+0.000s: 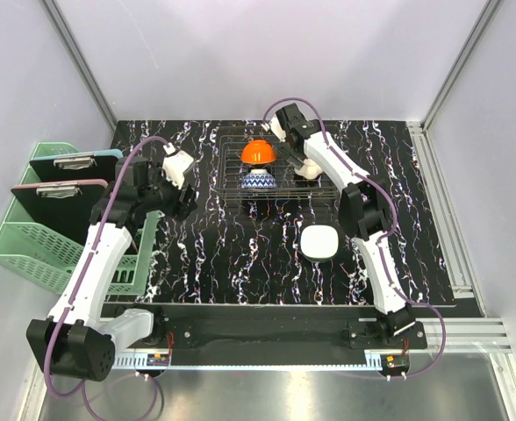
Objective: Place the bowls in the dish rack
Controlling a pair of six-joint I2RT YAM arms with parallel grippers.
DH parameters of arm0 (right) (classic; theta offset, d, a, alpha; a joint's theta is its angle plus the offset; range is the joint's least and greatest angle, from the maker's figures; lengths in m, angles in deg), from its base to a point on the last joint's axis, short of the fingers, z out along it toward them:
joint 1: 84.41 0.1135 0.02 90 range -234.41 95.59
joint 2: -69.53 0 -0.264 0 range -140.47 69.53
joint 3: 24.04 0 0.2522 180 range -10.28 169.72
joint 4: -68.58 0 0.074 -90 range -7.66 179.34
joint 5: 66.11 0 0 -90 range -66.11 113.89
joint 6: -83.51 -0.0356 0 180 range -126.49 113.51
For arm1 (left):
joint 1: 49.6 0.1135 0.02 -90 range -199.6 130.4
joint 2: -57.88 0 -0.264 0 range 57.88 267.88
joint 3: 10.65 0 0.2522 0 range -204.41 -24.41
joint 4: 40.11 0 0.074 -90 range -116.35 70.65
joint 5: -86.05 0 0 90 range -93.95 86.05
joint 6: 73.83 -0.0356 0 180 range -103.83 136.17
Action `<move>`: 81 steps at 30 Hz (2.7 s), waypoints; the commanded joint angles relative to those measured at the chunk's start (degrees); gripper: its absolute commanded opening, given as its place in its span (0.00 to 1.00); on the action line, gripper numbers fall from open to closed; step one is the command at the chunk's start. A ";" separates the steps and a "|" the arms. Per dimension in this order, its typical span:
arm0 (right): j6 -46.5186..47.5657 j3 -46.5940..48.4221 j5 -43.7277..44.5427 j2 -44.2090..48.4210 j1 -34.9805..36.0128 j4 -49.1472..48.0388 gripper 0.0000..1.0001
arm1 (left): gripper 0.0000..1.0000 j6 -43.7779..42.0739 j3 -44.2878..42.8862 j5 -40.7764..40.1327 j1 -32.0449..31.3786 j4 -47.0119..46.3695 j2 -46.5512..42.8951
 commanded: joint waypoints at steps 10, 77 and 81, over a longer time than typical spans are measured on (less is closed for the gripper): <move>1.71 1.55 6.17 -1.79 -2.48 -4.65 0.88 | 0.71 -0.68 -1.03 1.85 0.44 -1.53 -0.54; -15.51 -73.24 -48.93 60.80 -14.53 -0.70 0.56 | 0.99 9.95 -31.00 -2.98 -39.73 -0.39 46.57; -15.69 -74.21 -47.09 59.66 -13.39 -1.49 0.54 | 0.99 10.48 -30.91 -2.46 -39.64 -0.65 47.01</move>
